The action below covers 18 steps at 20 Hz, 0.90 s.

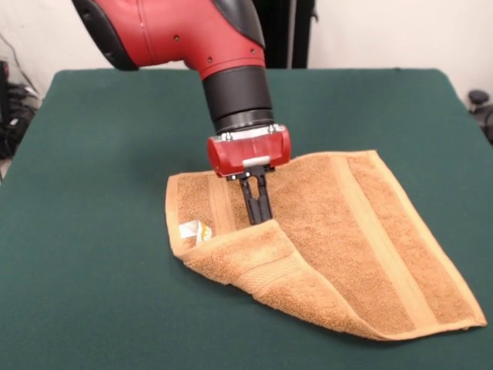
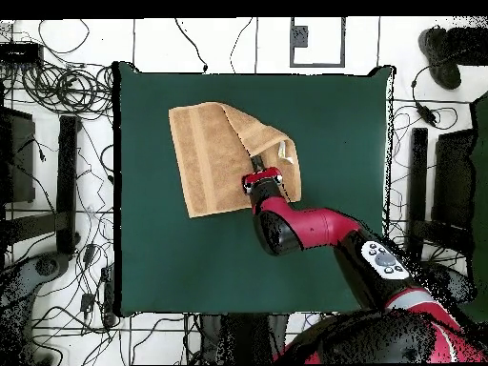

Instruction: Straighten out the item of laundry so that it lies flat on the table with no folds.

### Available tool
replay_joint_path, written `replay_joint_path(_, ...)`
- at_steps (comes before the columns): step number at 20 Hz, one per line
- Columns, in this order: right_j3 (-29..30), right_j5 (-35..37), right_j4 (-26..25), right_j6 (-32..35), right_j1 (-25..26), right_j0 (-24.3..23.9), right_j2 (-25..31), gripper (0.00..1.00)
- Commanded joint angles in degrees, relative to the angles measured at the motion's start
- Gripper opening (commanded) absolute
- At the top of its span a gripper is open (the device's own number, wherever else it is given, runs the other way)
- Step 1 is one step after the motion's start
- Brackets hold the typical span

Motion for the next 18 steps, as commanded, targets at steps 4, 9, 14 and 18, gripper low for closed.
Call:
replay_joint_path(4, -2.6, 2.1, -4.1, 7.8, 1.7, 0.2, 4.9, 0.0)
replay_joint_path(9, -3.0, 2.2, -5.0, 8.3, 2.0, -0.1, 5.7, 0.0)
replay_joint_path(14, -3.9, 0.8, -7.8, 8.8, 2.9, -0.8, 7.2, 0.0)
replay_joint_path(18, -5.2, 1.1, -11.7, 9.9, 4.4, -2.5, 10.2, 0.0)
